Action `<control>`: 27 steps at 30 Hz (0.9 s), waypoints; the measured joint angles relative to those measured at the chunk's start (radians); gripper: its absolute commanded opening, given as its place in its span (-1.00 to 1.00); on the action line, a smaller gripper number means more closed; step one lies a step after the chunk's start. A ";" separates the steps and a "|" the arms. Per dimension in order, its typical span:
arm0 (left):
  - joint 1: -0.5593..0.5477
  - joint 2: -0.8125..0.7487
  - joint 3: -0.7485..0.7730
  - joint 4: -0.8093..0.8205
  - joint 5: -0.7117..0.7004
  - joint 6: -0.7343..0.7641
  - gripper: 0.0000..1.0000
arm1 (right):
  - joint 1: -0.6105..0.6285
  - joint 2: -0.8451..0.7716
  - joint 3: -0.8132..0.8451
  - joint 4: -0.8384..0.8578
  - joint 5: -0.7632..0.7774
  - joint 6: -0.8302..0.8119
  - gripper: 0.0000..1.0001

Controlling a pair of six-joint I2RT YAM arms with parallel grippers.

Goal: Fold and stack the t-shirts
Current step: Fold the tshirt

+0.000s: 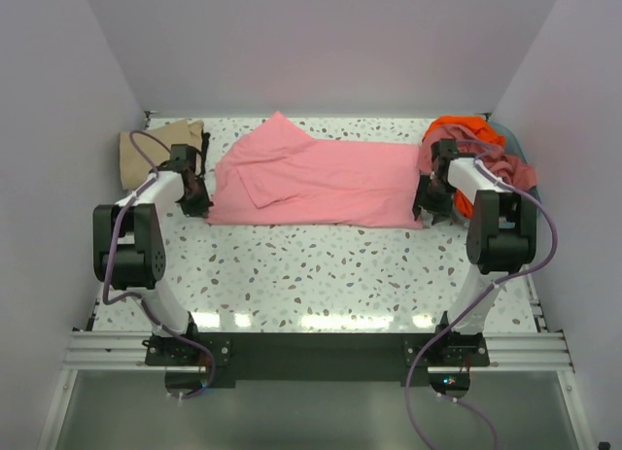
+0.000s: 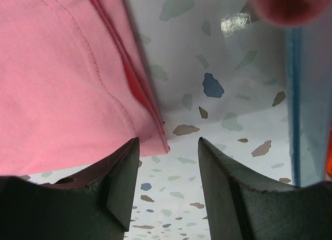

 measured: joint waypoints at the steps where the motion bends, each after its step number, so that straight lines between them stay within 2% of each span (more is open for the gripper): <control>1: 0.003 -0.002 -0.001 0.000 0.000 0.001 -1.00 | 0.005 0.000 -0.002 0.000 0.001 0.001 0.07; 27: 0.055 -0.023 -0.017 -0.008 0.012 0.037 -1.00 | 0.040 0.000 -0.038 0.028 -0.024 0.038 0.10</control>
